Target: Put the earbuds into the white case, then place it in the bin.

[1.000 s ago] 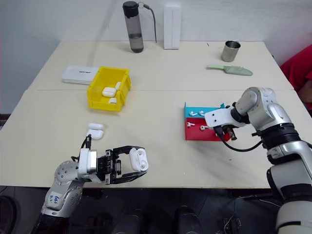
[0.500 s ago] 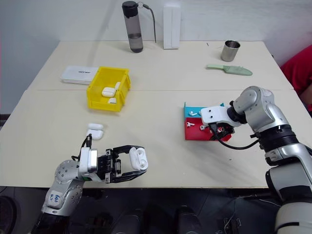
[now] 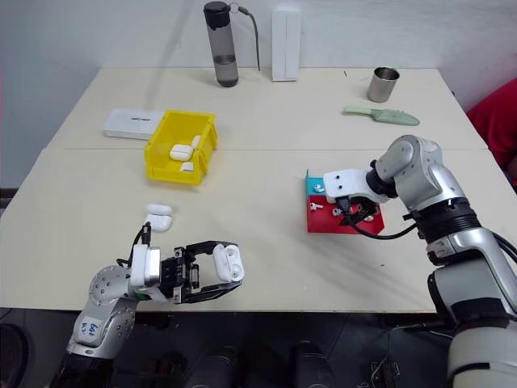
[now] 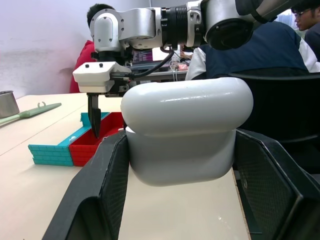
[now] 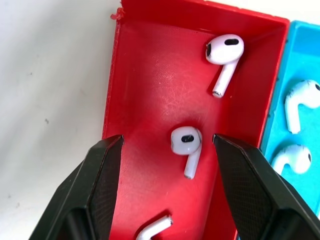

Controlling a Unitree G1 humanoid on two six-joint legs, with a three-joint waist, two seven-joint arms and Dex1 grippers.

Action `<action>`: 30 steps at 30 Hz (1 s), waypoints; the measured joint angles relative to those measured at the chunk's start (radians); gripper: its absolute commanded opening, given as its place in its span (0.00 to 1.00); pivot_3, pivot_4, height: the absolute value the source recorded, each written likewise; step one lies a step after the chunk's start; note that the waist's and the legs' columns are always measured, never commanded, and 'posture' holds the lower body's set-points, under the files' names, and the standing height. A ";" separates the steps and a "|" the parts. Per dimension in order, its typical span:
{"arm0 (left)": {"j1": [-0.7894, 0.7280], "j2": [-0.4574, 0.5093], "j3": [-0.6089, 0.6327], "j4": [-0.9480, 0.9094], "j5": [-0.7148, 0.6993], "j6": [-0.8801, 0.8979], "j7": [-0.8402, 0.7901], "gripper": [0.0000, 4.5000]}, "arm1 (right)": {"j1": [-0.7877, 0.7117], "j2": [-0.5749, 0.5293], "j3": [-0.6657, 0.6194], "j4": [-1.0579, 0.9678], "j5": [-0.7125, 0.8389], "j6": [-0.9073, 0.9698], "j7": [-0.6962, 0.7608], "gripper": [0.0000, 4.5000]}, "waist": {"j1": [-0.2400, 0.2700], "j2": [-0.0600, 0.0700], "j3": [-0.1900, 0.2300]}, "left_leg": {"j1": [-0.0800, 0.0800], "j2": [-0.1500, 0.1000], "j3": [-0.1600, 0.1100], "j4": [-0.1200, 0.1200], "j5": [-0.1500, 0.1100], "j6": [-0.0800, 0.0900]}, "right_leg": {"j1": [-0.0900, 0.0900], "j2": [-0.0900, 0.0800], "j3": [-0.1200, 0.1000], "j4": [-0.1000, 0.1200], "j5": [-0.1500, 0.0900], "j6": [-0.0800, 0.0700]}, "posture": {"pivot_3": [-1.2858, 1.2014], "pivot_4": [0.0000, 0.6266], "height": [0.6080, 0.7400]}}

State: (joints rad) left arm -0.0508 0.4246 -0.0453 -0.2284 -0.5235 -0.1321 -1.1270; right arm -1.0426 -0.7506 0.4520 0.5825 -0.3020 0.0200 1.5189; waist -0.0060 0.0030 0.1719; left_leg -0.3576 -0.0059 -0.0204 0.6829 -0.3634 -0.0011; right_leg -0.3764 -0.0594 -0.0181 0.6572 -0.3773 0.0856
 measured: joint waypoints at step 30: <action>0.017 0.009 0.000 0.000 0.000 -0.012 0.010 0.63 | -0.016 0.015 0.012 0.060 -0.050 -0.030 -0.009 0.44 | -0.001 0.000 0.000 | 0.000 0.000 0.000 0.000 0.000 0.000 | 0.000 0.000 0.000 0.000 0.000 0.000 | 0.52 0.24 1.00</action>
State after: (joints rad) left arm -0.0337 0.4340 -0.0453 -0.2286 -0.5234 -0.1441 -1.1174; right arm -1.0582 -0.7352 0.4643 0.6429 -0.3518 -0.0101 1.5097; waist -0.0067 0.0031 0.1720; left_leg -0.3576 -0.0059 -0.0204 0.6827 -0.3634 -0.0012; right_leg -0.3766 -0.0594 -0.0181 0.6573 -0.3773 0.0856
